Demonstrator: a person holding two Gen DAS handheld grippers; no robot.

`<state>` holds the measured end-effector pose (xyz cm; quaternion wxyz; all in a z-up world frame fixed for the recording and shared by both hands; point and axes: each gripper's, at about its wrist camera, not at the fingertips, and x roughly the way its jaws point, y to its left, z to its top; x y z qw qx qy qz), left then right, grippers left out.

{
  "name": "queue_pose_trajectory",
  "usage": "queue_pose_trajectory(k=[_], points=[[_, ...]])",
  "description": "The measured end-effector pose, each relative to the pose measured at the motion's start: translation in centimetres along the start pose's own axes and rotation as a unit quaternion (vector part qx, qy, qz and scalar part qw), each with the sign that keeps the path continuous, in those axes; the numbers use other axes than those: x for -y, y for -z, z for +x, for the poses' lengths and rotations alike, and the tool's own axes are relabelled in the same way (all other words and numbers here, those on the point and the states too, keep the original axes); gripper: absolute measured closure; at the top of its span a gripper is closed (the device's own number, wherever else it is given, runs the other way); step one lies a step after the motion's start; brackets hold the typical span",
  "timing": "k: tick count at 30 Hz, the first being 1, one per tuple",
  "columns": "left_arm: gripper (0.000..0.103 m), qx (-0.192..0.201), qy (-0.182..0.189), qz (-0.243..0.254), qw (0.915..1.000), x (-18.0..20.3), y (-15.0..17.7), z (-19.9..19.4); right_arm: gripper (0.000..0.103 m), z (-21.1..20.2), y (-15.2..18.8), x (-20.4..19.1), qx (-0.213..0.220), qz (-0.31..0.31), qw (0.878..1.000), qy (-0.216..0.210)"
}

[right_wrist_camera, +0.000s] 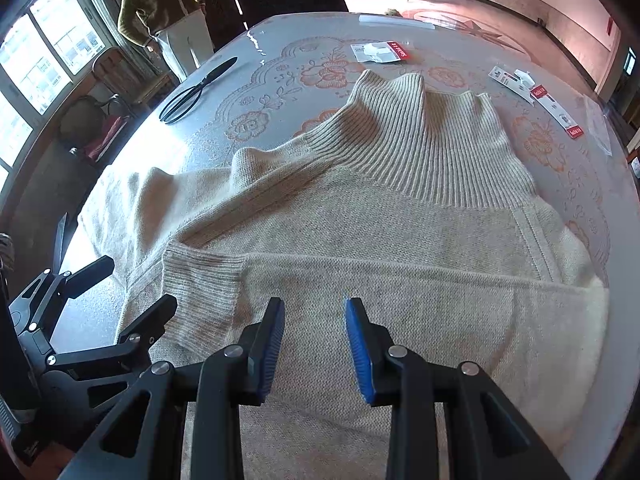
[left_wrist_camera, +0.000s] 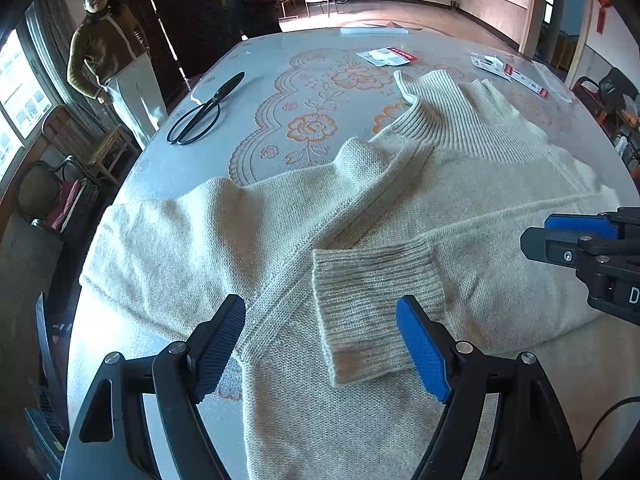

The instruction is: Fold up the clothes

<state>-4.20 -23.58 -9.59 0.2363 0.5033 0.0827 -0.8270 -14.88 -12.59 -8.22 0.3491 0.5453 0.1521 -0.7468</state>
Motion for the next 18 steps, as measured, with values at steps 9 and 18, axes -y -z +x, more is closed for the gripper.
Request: queue_pose_trajectory(k=[9, 18], points=[[0.024, 0.005, 0.009, -0.009, 0.9999, 0.1, 0.2, -0.3, 0.072, -0.5, 0.1, 0.4, 0.015, -0.006, 1.0, 0.024], [0.024, 0.014, 0.008, -0.01, 0.9998, 0.7, 0.3, -0.6, 0.055, -1.5, -0.1, 0.8, 0.044, -0.022, 0.997, 0.053]])
